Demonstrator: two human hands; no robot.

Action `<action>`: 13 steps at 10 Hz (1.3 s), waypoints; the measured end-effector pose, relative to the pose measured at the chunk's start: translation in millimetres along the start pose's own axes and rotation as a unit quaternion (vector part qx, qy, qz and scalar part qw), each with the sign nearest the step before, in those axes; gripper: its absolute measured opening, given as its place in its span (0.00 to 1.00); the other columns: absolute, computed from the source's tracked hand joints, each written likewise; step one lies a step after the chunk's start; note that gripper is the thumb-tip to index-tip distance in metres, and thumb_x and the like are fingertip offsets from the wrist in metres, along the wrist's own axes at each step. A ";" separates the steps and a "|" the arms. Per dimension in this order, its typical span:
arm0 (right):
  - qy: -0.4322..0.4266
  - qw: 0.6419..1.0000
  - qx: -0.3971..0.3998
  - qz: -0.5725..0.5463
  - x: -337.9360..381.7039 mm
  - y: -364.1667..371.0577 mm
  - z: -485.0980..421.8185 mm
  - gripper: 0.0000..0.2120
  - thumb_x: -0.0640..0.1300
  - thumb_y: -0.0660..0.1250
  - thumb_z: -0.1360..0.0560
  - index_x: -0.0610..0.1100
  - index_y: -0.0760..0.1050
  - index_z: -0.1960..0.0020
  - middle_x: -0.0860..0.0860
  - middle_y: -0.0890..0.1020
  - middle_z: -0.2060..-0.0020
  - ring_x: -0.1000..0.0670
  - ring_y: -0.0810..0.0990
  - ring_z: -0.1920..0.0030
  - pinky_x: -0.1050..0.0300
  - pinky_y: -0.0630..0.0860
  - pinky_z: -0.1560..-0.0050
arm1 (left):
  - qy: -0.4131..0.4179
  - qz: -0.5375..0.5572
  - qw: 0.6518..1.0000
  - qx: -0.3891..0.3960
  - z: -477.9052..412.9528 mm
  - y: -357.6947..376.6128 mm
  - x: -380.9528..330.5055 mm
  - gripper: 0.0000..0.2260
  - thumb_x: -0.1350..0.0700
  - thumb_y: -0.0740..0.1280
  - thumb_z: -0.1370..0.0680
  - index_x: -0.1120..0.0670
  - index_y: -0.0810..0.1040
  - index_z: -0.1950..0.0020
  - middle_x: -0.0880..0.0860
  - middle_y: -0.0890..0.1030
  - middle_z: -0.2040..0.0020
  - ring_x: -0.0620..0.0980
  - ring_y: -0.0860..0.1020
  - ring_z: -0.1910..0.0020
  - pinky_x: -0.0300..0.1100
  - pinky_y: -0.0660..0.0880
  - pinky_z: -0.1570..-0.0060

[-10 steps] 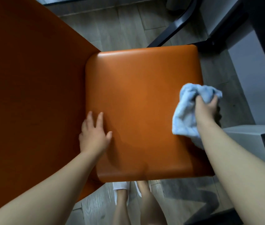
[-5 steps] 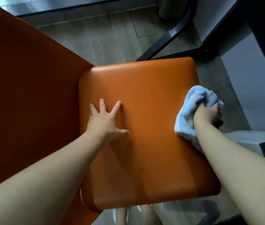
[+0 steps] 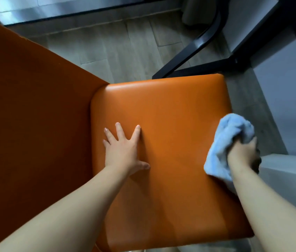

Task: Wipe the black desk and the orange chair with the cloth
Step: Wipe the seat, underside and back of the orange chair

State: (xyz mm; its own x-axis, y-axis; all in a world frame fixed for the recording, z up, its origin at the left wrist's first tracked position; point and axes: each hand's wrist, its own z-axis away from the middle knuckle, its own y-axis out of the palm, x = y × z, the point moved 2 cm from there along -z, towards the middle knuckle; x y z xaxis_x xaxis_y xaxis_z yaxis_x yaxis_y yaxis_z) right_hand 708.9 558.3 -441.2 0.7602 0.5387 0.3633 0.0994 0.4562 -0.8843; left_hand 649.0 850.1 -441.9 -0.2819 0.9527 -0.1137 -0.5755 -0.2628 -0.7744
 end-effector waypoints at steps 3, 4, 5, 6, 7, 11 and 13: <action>-0.109 0.993 0.029 0.030 109.3 32.1 -19.4 0.29 0.63 0.53 0.26 0.54 0.58 0.28 0.41 0.66 0.33 0.37 0.63 0.34 0.37 0.58 0.36 | -0.003 0.044 0.999 -0.018 -0.5 4.6 1.4 0.55 0.34 0.74 0.40 0.39 0.40 0.26 0.61 0.36 0.24 0.71 0.37 0.28 0.61 0.46 0.29; -0.208 0.974 0.010 0.093 81.9 25.9 5.4 0.30 0.63 0.55 0.26 0.54 0.57 0.27 0.40 0.67 0.34 0.37 0.64 0.35 0.39 0.60 0.36 | -0.001 0.046 0.999 -0.018 1.1 5.4 1.5 0.54 0.35 0.74 0.39 0.39 0.39 0.26 0.60 0.36 0.25 0.71 0.36 0.28 0.61 0.45 0.29; -0.095 0.992 0.029 0.073 10.1 8.2 11.9 0.28 0.64 0.54 0.30 0.53 0.63 0.33 0.39 0.73 0.39 0.35 0.71 0.39 0.39 0.67 0.42 | 0.002 0.053 0.999 -0.009 2.8 4.4 -0.1 0.53 0.36 0.74 0.37 0.39 0.39 0.25 0.61 0.35 0.25 0.71 0.36 0.29 0.61 0.44 0.29; 0.143 0.799 0.351 -0.467 -6.6 0.6 -32.6 0.11 0.57 0.55 0.29 0.55 0.74 0.56 0.61 0.77 0.60 0.57 0.81 0.54 0.69 0.69 0.54 | 0.005 0.058 0.998 -0.014 1.6 3.3 0.1 0.53 0.36 0.74 0.37 0.40 0.40 0.25 0.61 0.35 0.25 0.72 0.36 0.29 0.62 0.44 0.29; -0.108 0.993 0.040 0.020 62.1 10.2 -40.3 0.16 0.60 0.56 0.28 0.55 0.74 0.47 0.52 0.80 0.50 0.50 0.80 0.46 0.59 0.71 0.45 | 0.007 0.062 0.998 -0.023 -0.4 2.9 2.4 0.54 0.36 0.75 0.38 0.39 0.41 0.25 0.61 0.36 0.25 0.72 0.36 0.28 0.62 0.44 0.29; -0.161 0.986 0.034 0.013 141.2 39.8 -52.2 0.27 0.65 0.52 0.27 0.53 0.64 0.33 0.43 0.72 0.35 0.40 0.70 0.35 0.45 0.63 0.37 | 0.011 0.061 0.998 -0.023 0.5 8.3 2.3 0.54 0.35 0.74 0.37 0.40 0.39 0.25 0.60 0.35 0.25 0.71 0.35 0.29 0.62 0.44 0.29; -0.079 0.996 0.023 -0.015 54.3 19.6 -41.5 0.23 0.60 0.51 0.25 0.46 0.71 0.39 0.44 0.76 0.39 0.42 0.73 0.39 0.55 0.63 0.45 | 0.010 0.054 0.998 -0.021 0.6 2.9 2.1 0.54 0.34 0.74 0.38 0.40 0.40 0.25 0.61 0.36 0.24 0.72 0.38 0.28 0.63 0.47 0.29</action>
State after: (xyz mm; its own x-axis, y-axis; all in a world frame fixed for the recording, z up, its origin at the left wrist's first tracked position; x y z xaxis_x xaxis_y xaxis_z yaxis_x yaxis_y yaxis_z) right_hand 778.7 567.1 -451.0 0.6461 0.6278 0.4341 0.0880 0.5037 -0.8594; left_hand 646.3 851.3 -444.0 -0.3256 0.9219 -0.2100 -0.5099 -0.3582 -0.7821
